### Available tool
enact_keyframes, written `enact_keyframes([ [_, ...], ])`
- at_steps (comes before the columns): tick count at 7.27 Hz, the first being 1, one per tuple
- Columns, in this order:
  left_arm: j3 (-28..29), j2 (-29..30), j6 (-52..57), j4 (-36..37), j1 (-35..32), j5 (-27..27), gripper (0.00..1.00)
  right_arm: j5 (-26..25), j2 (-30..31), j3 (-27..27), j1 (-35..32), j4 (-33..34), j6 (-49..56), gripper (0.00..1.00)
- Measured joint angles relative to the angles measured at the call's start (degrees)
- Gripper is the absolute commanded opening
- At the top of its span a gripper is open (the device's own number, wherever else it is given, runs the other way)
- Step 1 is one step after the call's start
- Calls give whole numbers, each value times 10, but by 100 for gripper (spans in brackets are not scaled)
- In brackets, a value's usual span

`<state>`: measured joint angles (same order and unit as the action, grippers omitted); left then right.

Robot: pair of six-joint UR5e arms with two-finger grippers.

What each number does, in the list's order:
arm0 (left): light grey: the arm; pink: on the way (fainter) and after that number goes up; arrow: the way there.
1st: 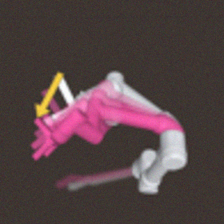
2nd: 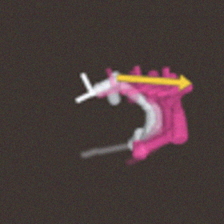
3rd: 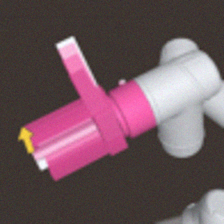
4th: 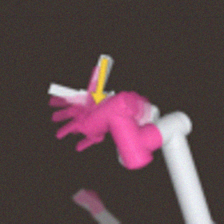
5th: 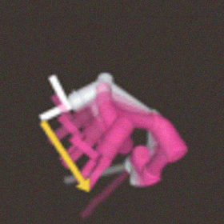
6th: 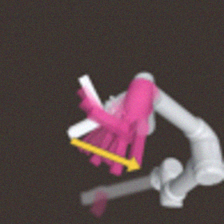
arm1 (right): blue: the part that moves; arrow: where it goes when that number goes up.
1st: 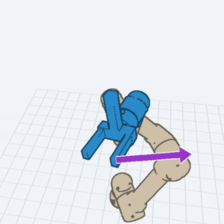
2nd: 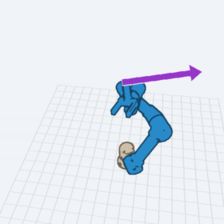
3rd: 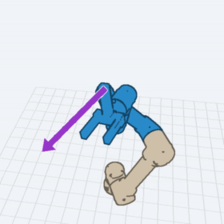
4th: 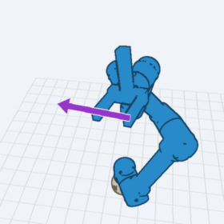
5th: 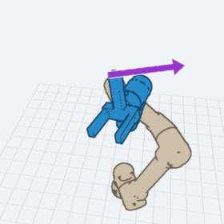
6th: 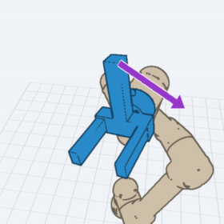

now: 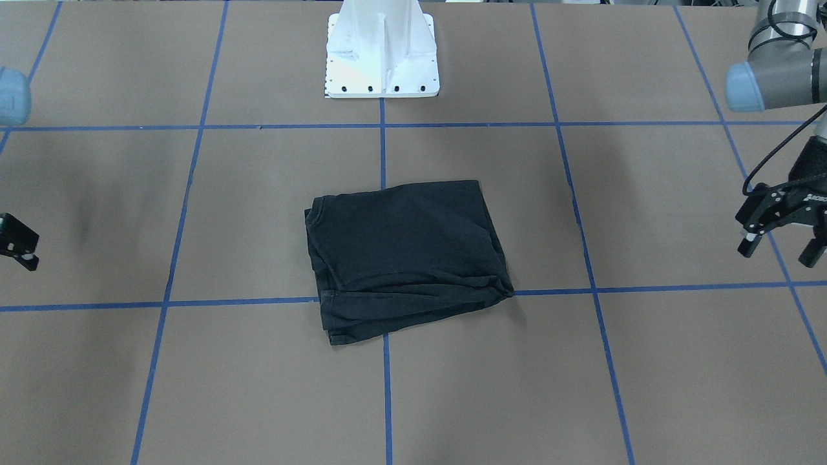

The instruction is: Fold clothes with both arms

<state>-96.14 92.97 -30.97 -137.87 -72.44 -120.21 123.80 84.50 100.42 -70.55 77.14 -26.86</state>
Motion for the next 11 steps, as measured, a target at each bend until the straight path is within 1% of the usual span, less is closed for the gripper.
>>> enact_keyframes([
  [1, 0, -14, 48, -5, -20, -21, 100, 1, 20, 1, -12, -2, 0, 100],
  [2, 1, -29, 74, -7, -37, -28, 100, 5, 39, 2, -25, 0, 2, 100],
  [4, 14, -32, 94, -5, -45, -24, 100, 21, 61, 1, -57, 15, 5, 100],
  [5, 31, -32, 117, -1, -46, -21, 100, 51, 63, 0, -82, 38, 13, 100],
  [6, 53, -36, 168, 3, -50, -17, 100, 83, 63, 0, -106, 66, 31, 100],
  [7, 72, -41, 226, 9, -63, -15, 100, 99, 64, 0, -126, 95, 64, 100],
  [8, 81, -41, 269, 40, -86, -14, 100, 103, 64, 1, -142, 122, 102, 100],
  [11, 72, -37, 391, 179, -130, -14, 100, 105, 65, 3, -170, 179, 182, 100],
])
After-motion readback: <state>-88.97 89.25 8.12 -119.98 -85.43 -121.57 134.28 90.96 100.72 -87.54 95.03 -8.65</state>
